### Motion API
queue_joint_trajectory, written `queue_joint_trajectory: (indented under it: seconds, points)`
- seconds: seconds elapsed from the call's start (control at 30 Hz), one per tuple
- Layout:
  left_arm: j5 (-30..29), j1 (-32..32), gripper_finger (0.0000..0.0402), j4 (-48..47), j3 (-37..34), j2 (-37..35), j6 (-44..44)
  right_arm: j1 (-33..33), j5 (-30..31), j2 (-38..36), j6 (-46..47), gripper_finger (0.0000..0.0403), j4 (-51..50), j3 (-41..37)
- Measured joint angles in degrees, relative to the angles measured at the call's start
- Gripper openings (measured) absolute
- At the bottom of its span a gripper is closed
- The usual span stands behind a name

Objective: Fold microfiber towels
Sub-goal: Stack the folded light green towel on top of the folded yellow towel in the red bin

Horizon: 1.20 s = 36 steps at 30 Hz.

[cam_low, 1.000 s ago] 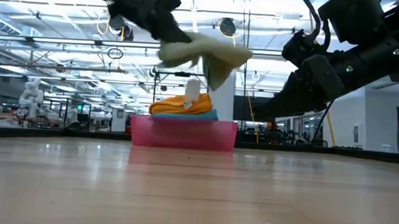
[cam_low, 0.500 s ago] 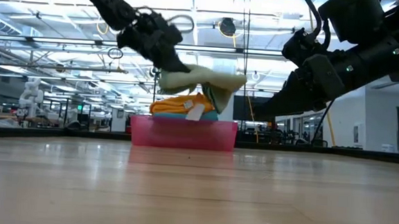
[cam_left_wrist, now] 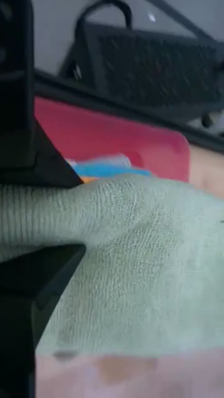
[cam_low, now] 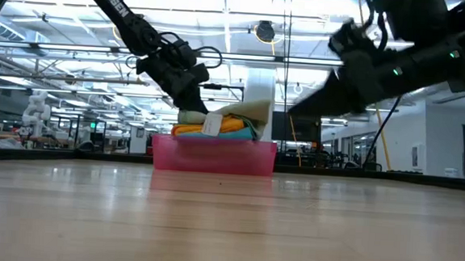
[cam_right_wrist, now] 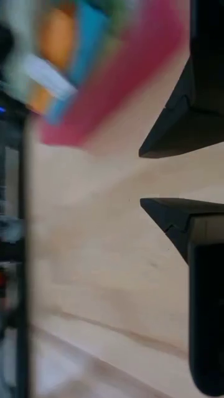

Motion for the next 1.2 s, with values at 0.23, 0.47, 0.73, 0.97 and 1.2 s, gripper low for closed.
queue_joint_trajectory:
  seconds: [0.23, 0.47, 0.73, 0.97, 1.2]
  points:
    - [-2.8, 1.0, 0.0200, -0.9, 0.0, -3.4, -0.1, -12.0, -1.9, 0.0, -10.5, 0.0079, 21.1, 0.1]
    - [-3.6, 0.9, 0.0202, -1.2, 0.0, -9.5, -1.4, -30.0, -21.7, 0.2, -3.7, 0.0011, 9.2, 12.5]
    - [-6.7, -4.7, 0.0140, 0.2, -0.1, -8.5, -2.4, -38.8, -43.4, 13.0, -3.9, 0.0002, -2.5, 27.1]
    - [-15.9, -7.0, 0.0090, -0.4, -0.2, -5.6, -1.4, -39.5, -43.1, 28.7, -2.6, 0.0001, -2.1, 35.9]
    - [-15.9, -7.3, 0.0055, -1.6, -0.1, -6.7, 0.4, -40.1, -44.3, 30.3, -3.2, 0.0001, -6.7, 41.0]
